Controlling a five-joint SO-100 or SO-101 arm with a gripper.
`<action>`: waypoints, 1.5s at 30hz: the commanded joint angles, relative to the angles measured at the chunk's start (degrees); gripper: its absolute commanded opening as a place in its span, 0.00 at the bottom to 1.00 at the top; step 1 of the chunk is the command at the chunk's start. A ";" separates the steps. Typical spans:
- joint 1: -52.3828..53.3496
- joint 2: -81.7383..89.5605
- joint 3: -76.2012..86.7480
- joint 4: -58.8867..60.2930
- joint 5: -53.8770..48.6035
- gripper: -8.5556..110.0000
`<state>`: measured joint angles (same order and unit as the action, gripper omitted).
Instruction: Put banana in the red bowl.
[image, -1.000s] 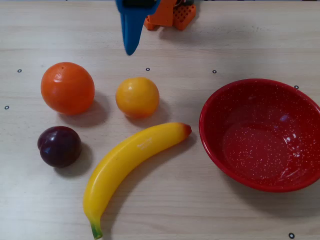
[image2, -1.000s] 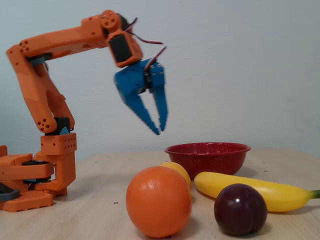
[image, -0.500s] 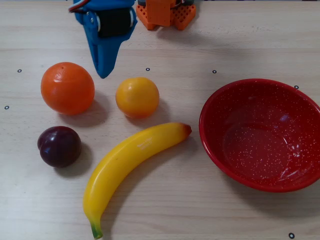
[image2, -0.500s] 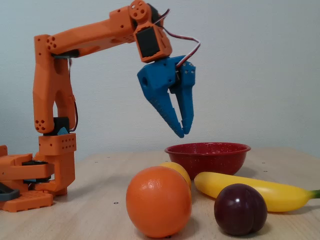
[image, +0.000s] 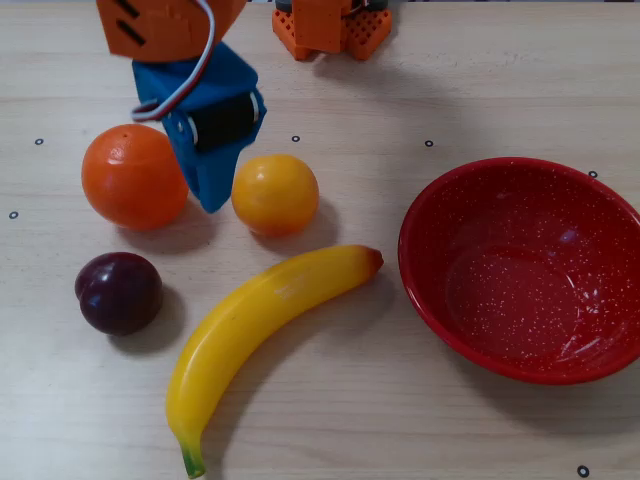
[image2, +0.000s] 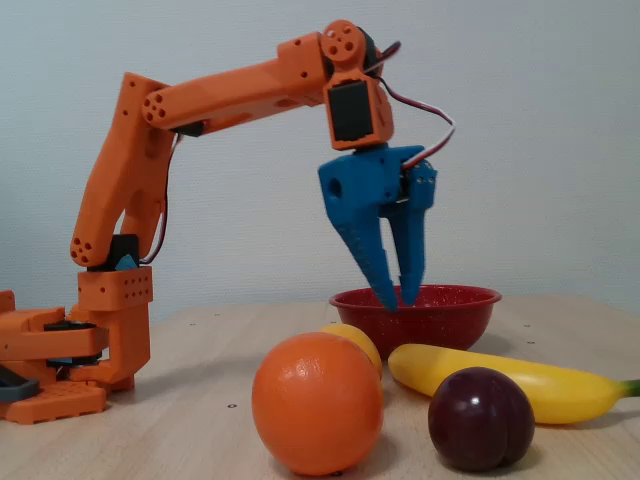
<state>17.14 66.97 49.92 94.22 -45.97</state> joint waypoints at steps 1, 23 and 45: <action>-2.72 1.32 -6.50 0.70 -0.88 0.12; -5.01 -10.28 -15.29 4.04 -6.94 0.33; -3.69 -19.51 -22.41 -1.41 -17.05 0.42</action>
<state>12.92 43.77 32.61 93.78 -61.26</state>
